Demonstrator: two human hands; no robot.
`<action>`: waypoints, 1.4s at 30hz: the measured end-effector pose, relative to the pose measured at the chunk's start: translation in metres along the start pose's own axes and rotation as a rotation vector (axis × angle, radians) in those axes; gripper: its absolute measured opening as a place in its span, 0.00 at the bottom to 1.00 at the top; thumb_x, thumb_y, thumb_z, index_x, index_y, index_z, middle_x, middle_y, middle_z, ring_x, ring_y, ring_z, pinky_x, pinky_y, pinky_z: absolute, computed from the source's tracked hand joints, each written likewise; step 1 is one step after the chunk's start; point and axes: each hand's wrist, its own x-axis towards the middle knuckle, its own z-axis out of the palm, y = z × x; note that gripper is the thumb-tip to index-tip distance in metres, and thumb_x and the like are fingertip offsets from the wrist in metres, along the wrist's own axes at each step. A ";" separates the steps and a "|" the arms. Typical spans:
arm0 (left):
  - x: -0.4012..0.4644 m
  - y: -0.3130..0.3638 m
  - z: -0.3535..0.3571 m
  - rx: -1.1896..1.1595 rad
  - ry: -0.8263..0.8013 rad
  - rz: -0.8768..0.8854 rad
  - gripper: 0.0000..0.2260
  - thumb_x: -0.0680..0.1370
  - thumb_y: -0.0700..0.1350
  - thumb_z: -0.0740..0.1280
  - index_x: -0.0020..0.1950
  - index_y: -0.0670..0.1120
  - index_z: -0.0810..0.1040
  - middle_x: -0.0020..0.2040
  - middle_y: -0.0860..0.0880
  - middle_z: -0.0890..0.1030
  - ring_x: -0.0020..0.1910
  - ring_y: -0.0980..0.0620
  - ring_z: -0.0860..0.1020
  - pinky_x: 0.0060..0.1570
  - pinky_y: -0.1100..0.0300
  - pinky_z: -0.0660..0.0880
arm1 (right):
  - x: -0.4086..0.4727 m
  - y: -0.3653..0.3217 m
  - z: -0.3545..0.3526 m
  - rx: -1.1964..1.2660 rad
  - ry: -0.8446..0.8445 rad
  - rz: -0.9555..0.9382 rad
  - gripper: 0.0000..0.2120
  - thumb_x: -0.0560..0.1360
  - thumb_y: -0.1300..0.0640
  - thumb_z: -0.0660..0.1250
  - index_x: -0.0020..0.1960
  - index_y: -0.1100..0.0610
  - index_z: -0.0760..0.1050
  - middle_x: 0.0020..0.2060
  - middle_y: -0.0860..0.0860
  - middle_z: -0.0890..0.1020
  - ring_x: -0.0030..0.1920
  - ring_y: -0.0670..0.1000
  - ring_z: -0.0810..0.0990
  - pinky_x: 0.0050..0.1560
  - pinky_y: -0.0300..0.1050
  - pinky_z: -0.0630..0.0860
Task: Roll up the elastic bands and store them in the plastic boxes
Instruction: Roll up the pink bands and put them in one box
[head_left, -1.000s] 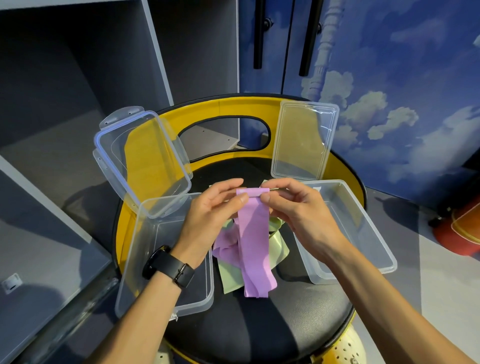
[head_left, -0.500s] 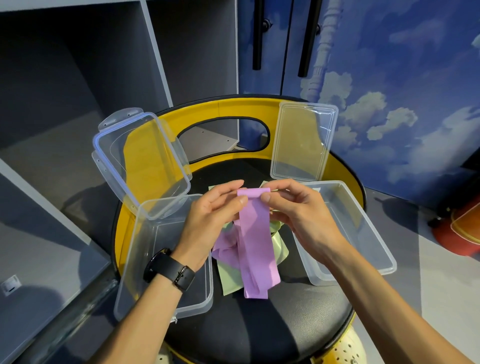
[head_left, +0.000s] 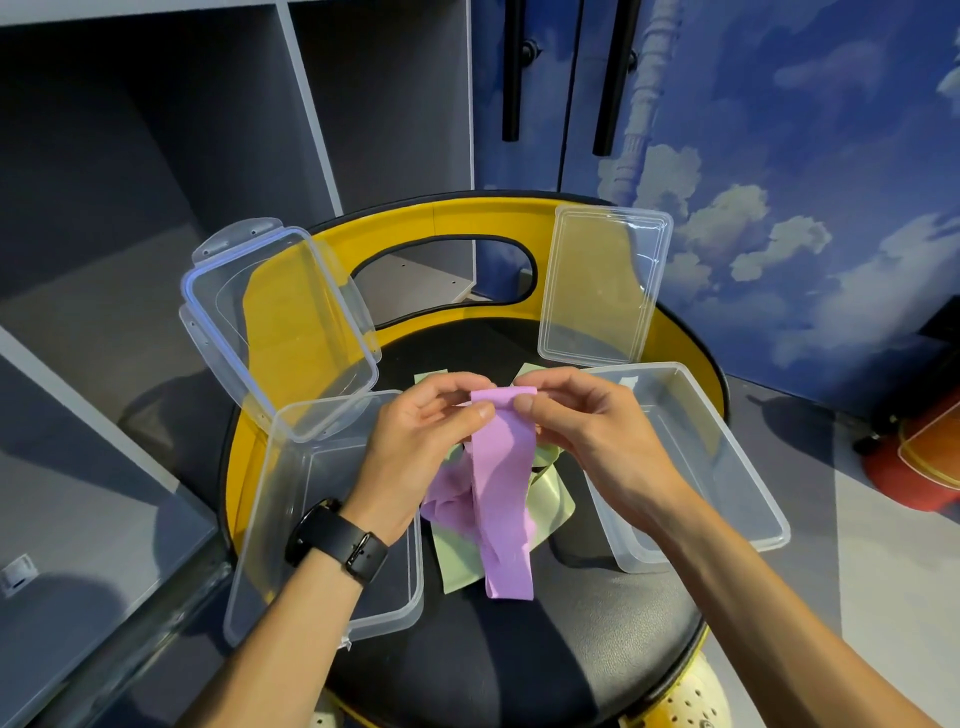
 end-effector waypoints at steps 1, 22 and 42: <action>0.000 0.000 0.000 -0.011 -0.010 -0.004 0.11 0.76 0.37 0.69 0.51 0.52 0.82 0.53 0.48 0.84 0.54 0.49 0.82 0.50 0.57 0.77 | 0.000 0.000 0.000 -0.006 0.006 -0.013 0.07 0.75 0.61 0.69 0.53 0.60 0.81 0.45 0.55 0.86 0.45 0.50 0.85 0.47 0.44 0.81; -0.001 0.004 0.000 -0.091 -0.015 -0.056 0.12 0.75 0.41 0.69 0.56 0.52 0.81 0.54 0.49 0.84 0.54 0.50 0.82 0.51 0.56 0.79 | -0.003 -0.006 -0.002 0.017 -0.013 -0.056 0.07 0.75 0.64 0.69 0.53 0.60 0.80 0.41 0.54 0.86 0.41 0.47 0.84 0.41 0.37 0.79; 0.001 0.002 -0.004 -0.062 -0.028 -0.046 0.15 0.70 0.45 0.71 0.57 0.52 0.80 0.57 0.50 0.83 0.59 0.53 0.80 0.57 0.57 0.76 | -0.002 -0.003 -0.006 0.057 0.003 -0.002 0.07 0.73 0.66 0.71 0.51 0.62 0.81 0.45 0.60 0.85 0.41 0.51 0.83 0.44 0.40 0.80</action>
